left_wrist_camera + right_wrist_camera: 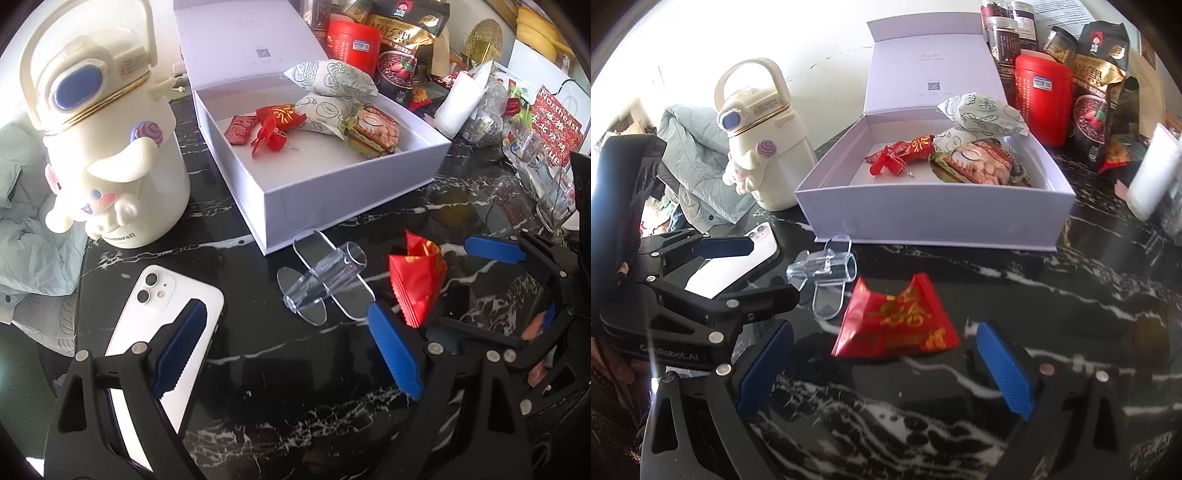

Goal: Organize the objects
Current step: 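Reach left gripper to clear plastic stand while right reaches red candy packet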

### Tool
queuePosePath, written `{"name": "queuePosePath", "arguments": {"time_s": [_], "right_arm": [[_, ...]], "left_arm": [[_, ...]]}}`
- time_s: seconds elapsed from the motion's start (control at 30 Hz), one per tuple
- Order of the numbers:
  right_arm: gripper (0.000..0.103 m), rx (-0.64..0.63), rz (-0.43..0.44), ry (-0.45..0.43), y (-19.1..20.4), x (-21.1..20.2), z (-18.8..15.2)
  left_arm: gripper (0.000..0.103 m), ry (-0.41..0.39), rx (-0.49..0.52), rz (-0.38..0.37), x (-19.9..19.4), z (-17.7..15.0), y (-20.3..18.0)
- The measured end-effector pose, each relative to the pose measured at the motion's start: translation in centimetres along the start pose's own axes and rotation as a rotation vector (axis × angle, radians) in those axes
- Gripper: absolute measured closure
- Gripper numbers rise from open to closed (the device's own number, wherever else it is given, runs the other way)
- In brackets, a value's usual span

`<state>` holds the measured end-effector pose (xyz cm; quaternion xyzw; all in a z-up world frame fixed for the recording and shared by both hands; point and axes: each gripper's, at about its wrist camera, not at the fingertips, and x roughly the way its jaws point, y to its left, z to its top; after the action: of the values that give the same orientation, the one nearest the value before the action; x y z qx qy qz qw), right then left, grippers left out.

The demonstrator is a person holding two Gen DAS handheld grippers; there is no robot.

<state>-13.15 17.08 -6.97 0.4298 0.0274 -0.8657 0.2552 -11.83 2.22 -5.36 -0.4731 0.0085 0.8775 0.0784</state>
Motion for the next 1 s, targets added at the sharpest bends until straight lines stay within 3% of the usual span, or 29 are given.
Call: {"name": "queuePosePath", "arguments": {"time_s": [0.1, 0.2, 0.3, 0.6, 0.77, 0.83, 0.9, 1.0], "right_arm": [[0.005, -0.003, 0.007, 0.019, -0.3, 0.9, 0.5], [0.021, 0.018, 0.021, 0.063, -1.1, 1.8, 0.7], [0.033, 0.000, 0.003, 0.044, -1.4, 1.4, 0.4], [0.035, 0.038, -0.058, 0.022, -3.5, -0.8, -1.9], [0.035, 0.058, -0.104, 0.013, -4.0, -1.7, -2.8], [0.035, 0.045, -0.122, 0.013, -3.7, -2.0, -3.3], [0.035, 0.031, -0.133, 0.017, -3.4, -2.1, -3.7], [0.035, 0.032, -0.122, 0.025, -3.0, -2.5, -4.2]], "left_arm": [[0.015, 0.023, -0.017, -0.018, 0.6, 0.5, 0.4], [0.015, 0.037, -0.034, -0.021, 1.1, 0.8, 0.8], [0.015, 0.036, -0.030, -0.024, 1.5, 1.0, 0.6], [0.015, 0.033, 0.019, -0.078, 3.3, 1.6, -1.7], [0.016, 0.023, 0.053, -0.051, 3.5, 1.6, -2.7], [0.023, 0.018, 0.082, -0.043, 3.4, 1.3, -3.3], [0.038, 0.000, 0.105, -0.035, 3.1, 1.0, -3.7], [0.044, -0.003, 0.093, -0.075, 2.6, 0.6, -3.5]]}}
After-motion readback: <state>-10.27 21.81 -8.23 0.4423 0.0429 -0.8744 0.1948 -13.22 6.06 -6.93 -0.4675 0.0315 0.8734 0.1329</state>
